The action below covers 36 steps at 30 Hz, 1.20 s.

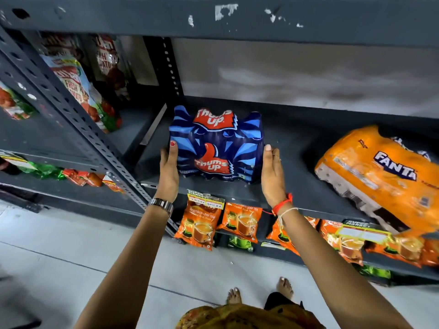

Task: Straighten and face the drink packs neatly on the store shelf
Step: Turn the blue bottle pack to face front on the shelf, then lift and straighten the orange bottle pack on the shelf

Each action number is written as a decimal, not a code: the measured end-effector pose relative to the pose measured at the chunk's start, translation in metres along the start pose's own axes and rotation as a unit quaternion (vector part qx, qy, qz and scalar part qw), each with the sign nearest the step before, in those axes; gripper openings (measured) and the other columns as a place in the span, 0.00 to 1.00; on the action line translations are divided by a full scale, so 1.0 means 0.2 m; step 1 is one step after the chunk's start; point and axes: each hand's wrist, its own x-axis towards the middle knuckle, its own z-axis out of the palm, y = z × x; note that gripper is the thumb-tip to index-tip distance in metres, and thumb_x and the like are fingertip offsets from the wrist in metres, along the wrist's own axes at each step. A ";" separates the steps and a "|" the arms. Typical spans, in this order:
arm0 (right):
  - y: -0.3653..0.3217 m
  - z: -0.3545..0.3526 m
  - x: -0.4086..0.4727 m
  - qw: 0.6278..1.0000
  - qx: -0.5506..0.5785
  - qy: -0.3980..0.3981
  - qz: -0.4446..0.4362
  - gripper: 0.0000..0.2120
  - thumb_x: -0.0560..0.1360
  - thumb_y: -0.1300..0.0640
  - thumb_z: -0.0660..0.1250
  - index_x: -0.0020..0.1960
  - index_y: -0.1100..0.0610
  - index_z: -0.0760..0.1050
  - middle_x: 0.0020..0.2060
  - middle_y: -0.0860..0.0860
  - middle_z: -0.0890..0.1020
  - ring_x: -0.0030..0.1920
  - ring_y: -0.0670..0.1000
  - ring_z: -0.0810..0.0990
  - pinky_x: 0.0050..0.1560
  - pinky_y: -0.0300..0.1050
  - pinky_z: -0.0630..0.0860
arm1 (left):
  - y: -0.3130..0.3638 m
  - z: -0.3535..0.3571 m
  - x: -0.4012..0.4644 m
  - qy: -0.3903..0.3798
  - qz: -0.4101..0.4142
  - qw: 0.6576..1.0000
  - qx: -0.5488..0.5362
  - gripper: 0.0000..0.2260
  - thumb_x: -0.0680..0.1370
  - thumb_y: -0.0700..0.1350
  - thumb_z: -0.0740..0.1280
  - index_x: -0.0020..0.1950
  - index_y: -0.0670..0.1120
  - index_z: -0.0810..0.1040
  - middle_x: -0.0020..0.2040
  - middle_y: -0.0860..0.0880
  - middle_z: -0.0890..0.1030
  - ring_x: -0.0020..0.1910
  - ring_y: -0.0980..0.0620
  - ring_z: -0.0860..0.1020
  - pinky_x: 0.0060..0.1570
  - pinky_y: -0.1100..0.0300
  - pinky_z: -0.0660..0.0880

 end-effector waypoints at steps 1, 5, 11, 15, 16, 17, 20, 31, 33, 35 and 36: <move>0.02 -0.01 -0.02 1.000 0.005 0.006 -0.001 0.15 0.80 0.45 0.51 0.59 0.51 0.69 0.46 0.33 0.70 0.50 0.30 0.75 0.46 0.21 0.69 | -0.02 -0.01 -0.02 -0.003 -0.002 1.000 -0.005 0.30 0.76 0.58 0.61 0.74 0.48 0.57 0.64 0.50 0.74 0.58 0.56 0.78 0.56 0.59 0.76; 0.03 -0.05 -0.08 1.000 0.017 0.011 -0.018 0.16 0.80 0.47 0.52 0.62 0.53 0.69 0.46 0.39 0.73 0.52 0.29 0.75 0.45 0.20 0.69 | -0.05 0.00 -0.12 0.003 -0.003 1.000 -0.029 0.31 0.77 0.57 0.60 0.76 0.47 0.53 0.68 0.51 0.71 0.61 0.57 0.76 0.56 0.62 0.77; -0.05 -0.21 -0.09 1.000 0.006 0.013 -0.018 0.02 0.79 0.52 0.59 0.49 0.50 0.70 0.48 0.48 0.77 0.53 0.46 0.77 0.53 0.36 0.74 | 0.05 0.18 -0.26 0.102 0.083 0.991 -0.032 0.22 0.80 0.49 0.58 0.72 0.45 0.60 0.72 0.43 0.68 0.65 0.50 0.72 0.65 0.53 0.72; -0.15 -0.49 -0.11 0.982 -0.078 0.141 -0.103 0.12 0.73 0.61 0.65 0.56 0.58 0.71 0.52 0.56 0.77 0.54 0.54 0.77 0.58 0.52 0.75 | 0.09 0.37 -0.36 0.201 0.266 0.942 0.048 0.23 0.79 0.44 0.59 0.73 0.41 0.61 0.74 0.41 0.63 0.73 0.47 0.63 0.74 0.52 0.61; -0.16 -0.60 -0.10 0.968 -0.137 0.181 -0.110 0.15 0.71 0.60 0.65 0.57 0.58 0.72 0.54 0.57 0.78 0.56 0.57 0.76 0.59 0.56 0.74 | 0.09 0.46 -0.38 0.215 0.315 0.920 0.085 0.23 0.78 0.43 0.60 0.72 0.41 0.61 0.74 0.41 0.62 0.74 0.46 0.61 0.75 0.53 0.58; -0.18 -0.71 -0.10 0.954 -0.181 0.216 -0.106 0.17 0.68 0.59 0.65 0.57 0.58 0.72 0.55 0.59 0.78 0.58 0.59 0.76 0.59 0.59 0.73 | 0.10 0.54 -0.40 0.219 0.363 0.896 0.130 0.23 0.78 0.43 0.60 0.72 0.41 0.62 0.74 0.42 0.62 0.75 0.44 0.59 0.75 0.53 0.55; -0.20 -0.97 -0.13 0.937 -0.195 0.275 -0.091 0.20 0.66 0.62 0.65 0.58 0.57 0.73 0.57 0.58 0.78 0.59 0.61 0.74 0.66 0.63 0.66 | 0.08 0.81 -0.48 0.146 0.503 0.820 0.233 0.22 0.77 0.42 0.61 0.71 0.38 0.65 0.73 0.44 0.62 0.75 0.39 0.57 0.76 0.48 0.51; 0.01 -1.43 -0.17 0.924 0.103 0.266 0.254 0.33 0.57 0.52 0.81 0.56 0.62 0.73 0.55 0.61 0.81 0.56 0.61 0.79 0.61 0.59 0.74 | -0.10 1.55 -0.55 -0.178 0.111 0.908 0.363 0.16 0.72 0.53 0.69 0.52 0.41 0.79 0.49 0.44 0.83 0.50 0.47 0.80 0.50 0.54 0.74; 0.03 -1.47 -0.14 0.926 0.142 0.229 0.264 0.32 0.54 0.54 0.82 0.54 0.61 0.75 0.51 0.60 0.84 0.52 0.59 0.82 0.57 0.59 0.78 | -0.07 1.58 -0.50 -0.208 0.021 0.925 0.316 0.12 0.68 0.54 0.71 0.35 0.45 0.79 0.31 0.53 0.83 0.34 0.55 0.80 0.38 0.59 0.72; 0.05 -1.50 -0.11 0.933 0.159 0.203 0.251 0.30 0.53 0.55 0.81 0.52 0.58 0.75 0.49 0.57 0.84 0.49 0.57 0.83 0.51 0.55 0.80 | -0.03 1.58 -0.44 -0.238 -0.033 0.915 0.325 0.11 0.70 0.52 0.72 0.36 0.44 0.80 0.33 0.49 0.83 0.33 0.54 0.80 0.40 0.60 0.73; 0.06 -1.54 -0.10 0.937 0.163 0.192 0.241 0.28 0.54 0.55 0.81 0.50 0.55 0.74 0.49 0.56 0.84 0.47 0.55 0.83 0.48 0.52 0.81 | -0.03 1.58 -0.42 -0.252 -0.046 0.908 0.332 0.10 0.71 0.50 0.72 0.38 0.43 0.82 0.35 0.47 0.84 0.35 0.52 0.81 0.43 0.59 0.75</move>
